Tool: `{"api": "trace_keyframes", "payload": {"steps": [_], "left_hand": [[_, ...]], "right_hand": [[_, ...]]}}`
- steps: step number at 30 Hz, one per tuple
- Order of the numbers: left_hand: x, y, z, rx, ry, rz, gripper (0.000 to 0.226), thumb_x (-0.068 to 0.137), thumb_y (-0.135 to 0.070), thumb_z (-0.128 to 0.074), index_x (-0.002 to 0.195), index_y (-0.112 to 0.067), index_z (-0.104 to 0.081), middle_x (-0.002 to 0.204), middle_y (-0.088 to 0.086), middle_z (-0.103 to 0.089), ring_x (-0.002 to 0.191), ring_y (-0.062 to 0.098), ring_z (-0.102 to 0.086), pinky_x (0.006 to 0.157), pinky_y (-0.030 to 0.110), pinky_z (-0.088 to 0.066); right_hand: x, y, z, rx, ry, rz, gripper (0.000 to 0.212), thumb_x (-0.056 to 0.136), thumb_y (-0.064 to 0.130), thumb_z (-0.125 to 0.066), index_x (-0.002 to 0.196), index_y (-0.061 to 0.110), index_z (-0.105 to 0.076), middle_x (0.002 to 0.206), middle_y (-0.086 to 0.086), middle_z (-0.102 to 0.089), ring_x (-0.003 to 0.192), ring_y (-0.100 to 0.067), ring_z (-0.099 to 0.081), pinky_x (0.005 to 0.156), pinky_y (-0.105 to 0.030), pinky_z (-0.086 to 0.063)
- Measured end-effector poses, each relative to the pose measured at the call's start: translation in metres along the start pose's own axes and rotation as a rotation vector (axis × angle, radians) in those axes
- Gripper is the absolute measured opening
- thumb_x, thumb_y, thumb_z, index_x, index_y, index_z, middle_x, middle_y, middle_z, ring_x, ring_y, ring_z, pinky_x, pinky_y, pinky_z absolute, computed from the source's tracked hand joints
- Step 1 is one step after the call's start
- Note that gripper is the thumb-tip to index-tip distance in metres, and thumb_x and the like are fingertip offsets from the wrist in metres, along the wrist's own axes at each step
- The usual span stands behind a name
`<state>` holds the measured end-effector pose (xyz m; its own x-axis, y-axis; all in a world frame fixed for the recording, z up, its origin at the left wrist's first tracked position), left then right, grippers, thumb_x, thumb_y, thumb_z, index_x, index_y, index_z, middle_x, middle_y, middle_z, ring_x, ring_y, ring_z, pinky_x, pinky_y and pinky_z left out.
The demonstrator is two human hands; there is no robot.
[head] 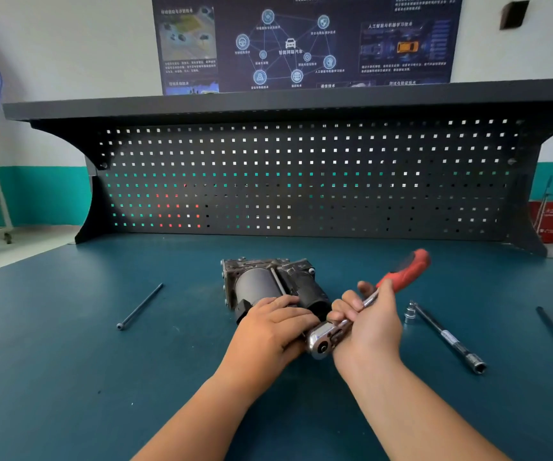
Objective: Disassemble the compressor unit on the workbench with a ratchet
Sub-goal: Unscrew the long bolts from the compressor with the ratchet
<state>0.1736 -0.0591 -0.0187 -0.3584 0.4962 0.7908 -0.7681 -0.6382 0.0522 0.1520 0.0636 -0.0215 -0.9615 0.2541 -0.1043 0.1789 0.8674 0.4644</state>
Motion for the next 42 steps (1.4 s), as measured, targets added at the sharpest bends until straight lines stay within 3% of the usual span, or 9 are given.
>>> {"api": "trace_keyframes", "payload": {"steps": [5, 10, 14, 18, 22, 25, 31, 36, 42], "left_hand": [[-0.001, 0.003, -0.001, -0.004, -0.042, 0.011, 0.019, 0.073, -0.015, -0.062, 0.087, -0.010, -0.074, 0.086, -0.003, -0.072, 0.095, 0.018, -0.064, 0.071, 0.031, -0.054], [0.000, 0.002, 0.000, -0.008, -0.084, -0.046, 0.013, 0.070, -0.009, -0.058, 0.070, -0.006, -0.071, 0.078, -0.001, -0.070, 0.088, 0.019, -0.066, 0.069, 0.028, -0.054], [0.000, -0.004, 0.005, -0.015, -0.172, -0.049, 0.009, 0.056, -0.002, -0.064, 0.063, -0.007, -0.064, 0.070, -0.004, -0.062, 0.070, 0.008, -0.047, 0.060, 0.013, -0.036], [0.002, -0.005, 0.006, -0.063, -0.216, -0.071, 0.008, 0.067, -0.005, -0.057, 0.066, -0.011, -0.062, 0.074, -0.009, -0.057, 0.070, 0.009, -0.046, 0.063, 0.007, -0.035], [-0.002, 0.003, -0.003, 0.013, -0.091, -0.065, 0.003, 0.068, -0.007, -0.068, 0.069, -0.006, -0.071, 0.078, -0.001, -0.071, 0.086, 0.019, -0.066, 0.069, 0.028, -0.053], [-0.002, 0.002, -0.002, 0.038, -0.031, -0.038, 0.022, 0.076, -0.020, -0.057, 0.083, -0.010, -0.075, 0.086, -0.005, -0.073, 0.091, 0.020, -0.067, 0.073, 0.029, -0.052], [0.001, 0.001, -0.002, 0.020, -0.058, 0.000, 0.024, 0.074, -0.017, -0.057, 0.088, -0.010, -0.074, 0.089, -0.004, -0.073, 0.096, 0.015, -0.056, 0.081, 0.028, -0.043], [-0.001, 0.002, -0.001, 0.028, -0.064, 0.009, 0.022, 0.075, -0.020, -0.059, 0.086, -0.011, -0.075, 0.086, -0.004, -0.072, 0.094, 0.018, -0.063, 0.080, 0.029, -0.046], [-0.002, 0.004, -0.004, 0.022, -0.056, 0.001, 0.021, 0.060, 0.001, -0.080, 0.078, -0.008, -0.073, 0.081, -0.001, -0.071, 0.090, 0.020, -0.067, 0.075, 0.030, -0.053]], "right_hand": [[-0.008, 0.005, -0.015, -0.215, 0.242, 0.112, 0.035, 0.100, 0.040, -0.035, 0.076, 0.017, -0.045, 0.042, 0.007, -0.028, 0.033, -0.006, -0.025, 0.035, -0.017, -0.028], [-0.031, 0.002, -0.030, -0.565, 0.702, 0.356, 0.024, 0.095, 0.030, -0.045, 0.081, 0.011, -0.044, 0.046, 0.008, -0.035, 0.039, -0.003, -0.030, 0.042, -0.018, -0.031], [-0.050, -0.009, -0.037, -0.982, 1.005, 0.733, 0.013, 0.090, 0.043, -0.044, 0.087, 0.032, -0.050, 0.063, 0.019, -0.052, 0.058, -0.003, -0.048, 0.062, -0.021, -0.039], [-0.051, -0.006, -0.038, -0.999, 0.946, 0.794, 0.014, 0.091, 0.042, -0.043, 0.085, 0.031, -0.050, 0.065, 0.020, -0.054, 0.059, -0.001, -0.050, 0.061, -0.017, -0.039], [-0.036, 0.000, -0.032, -0.639, 0.657, 0.432, 0.028, 0.093, 0.034, -0.051, 0.078, 0.011, -0.046, 0.046, 0.011, -0.037, 0.041, -0.002, -0.032, 0.044, -0.015, -0.030], [-0.024, 0.004, -0.026, -0.451, 0.435, 0.242, 0.031, 0.098, 0.031, -0.040, 0.073, 0.013, -0.045, 0.042, 0.008, -0.031, 0.035, -0.006, -0.026, 0.038, -0.019, -0.027], [-0.007, 0.004, -0.002, -0.013, 0.026, -0.048, 0.035, 0.095, 0.040, -0.043, 0.068, 0.018, -0.045, 0.041, 0.008, -0.028, 0.031, -0.007, -0.024, 0.035, -0.014, -0.027], [-0.008, 0.004, -0.010, -0.126, 0.119, 0.005, 0.027, 0.097, 0.030, -0.042, 0.073, 0.017, -0.043, 0.040, 0.009, -0.026, 0.030, -0.006, -0.023, 0.033, -0.015, -0.027], [-0.025, 0.005, -0.027, -0.454, 0.473, 0.232, 0.027, 0.100, 0.018, -0.037, 0.073, 0.012, -0.042, 0.042, 0.007, -0.029, 0.036, -0.006, -0.025, 0.038, -0.019, -0.027]]}}
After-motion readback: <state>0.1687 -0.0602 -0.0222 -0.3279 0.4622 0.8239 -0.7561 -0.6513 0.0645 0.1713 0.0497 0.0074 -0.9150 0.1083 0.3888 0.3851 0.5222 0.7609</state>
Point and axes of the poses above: each hand's wrist, its own x-axis towards the middle knuckle, its own z-axis out of the back of the hand, y = z × x, the point moved 4 cm from there along x, towards the middle knuckle
